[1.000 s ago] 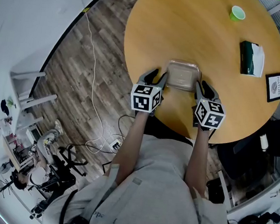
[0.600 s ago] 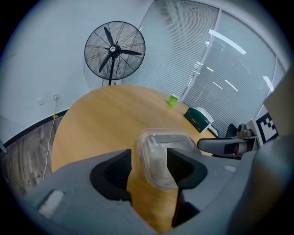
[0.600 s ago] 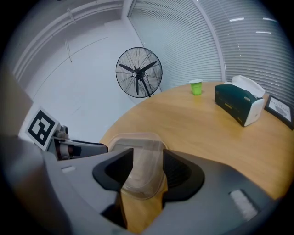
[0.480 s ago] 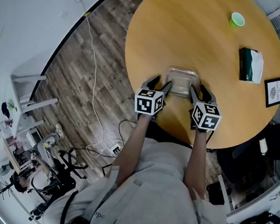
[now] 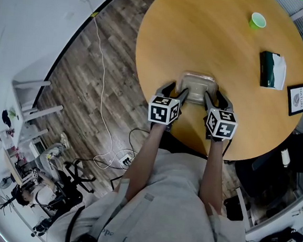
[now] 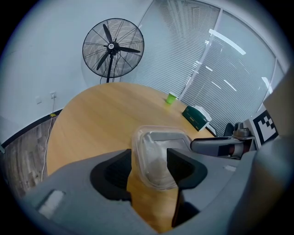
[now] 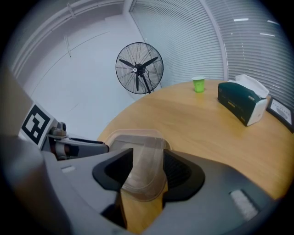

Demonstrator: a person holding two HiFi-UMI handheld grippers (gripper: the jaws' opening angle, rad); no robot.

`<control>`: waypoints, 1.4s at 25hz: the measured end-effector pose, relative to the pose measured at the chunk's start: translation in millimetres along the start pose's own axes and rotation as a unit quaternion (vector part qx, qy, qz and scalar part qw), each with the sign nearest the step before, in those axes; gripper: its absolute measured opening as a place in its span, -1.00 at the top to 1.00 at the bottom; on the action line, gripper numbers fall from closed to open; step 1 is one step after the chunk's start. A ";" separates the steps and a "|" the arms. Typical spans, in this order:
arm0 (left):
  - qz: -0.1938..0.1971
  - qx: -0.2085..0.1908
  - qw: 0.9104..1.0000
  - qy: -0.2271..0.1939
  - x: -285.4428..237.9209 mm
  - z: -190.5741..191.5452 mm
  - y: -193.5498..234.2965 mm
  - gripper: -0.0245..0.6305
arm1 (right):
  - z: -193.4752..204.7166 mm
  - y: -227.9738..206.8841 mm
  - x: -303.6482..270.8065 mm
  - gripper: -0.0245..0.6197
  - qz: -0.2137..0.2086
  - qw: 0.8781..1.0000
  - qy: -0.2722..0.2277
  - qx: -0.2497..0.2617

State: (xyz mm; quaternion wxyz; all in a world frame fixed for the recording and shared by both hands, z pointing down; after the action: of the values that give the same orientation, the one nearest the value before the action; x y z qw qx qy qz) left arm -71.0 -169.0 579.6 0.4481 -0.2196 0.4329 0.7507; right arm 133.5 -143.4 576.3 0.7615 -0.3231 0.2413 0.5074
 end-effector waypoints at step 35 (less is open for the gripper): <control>0.001 -0.006 1.000 -0.003 12.1 5.8 -12.1 0.17 | -0.2 12.1 15.8 0.27 -0.001 1.000 -0.018 -0.010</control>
State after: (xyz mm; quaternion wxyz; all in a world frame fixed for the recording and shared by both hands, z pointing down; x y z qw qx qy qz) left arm -66.3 -155.5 568.6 0.4476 -0.2195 0.4269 0.7545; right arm 128.1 -130.4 562.2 0.7631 -0.3219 0.2219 0.5146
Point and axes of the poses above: the fingertips, and each gripper's own axes: x backward along the fingers, y to its left, z out of its underside, the point moved 9 cm from there along x, backward along the fingers, and after that the axes turned 8 degrees about x, right-handed, at the moved point
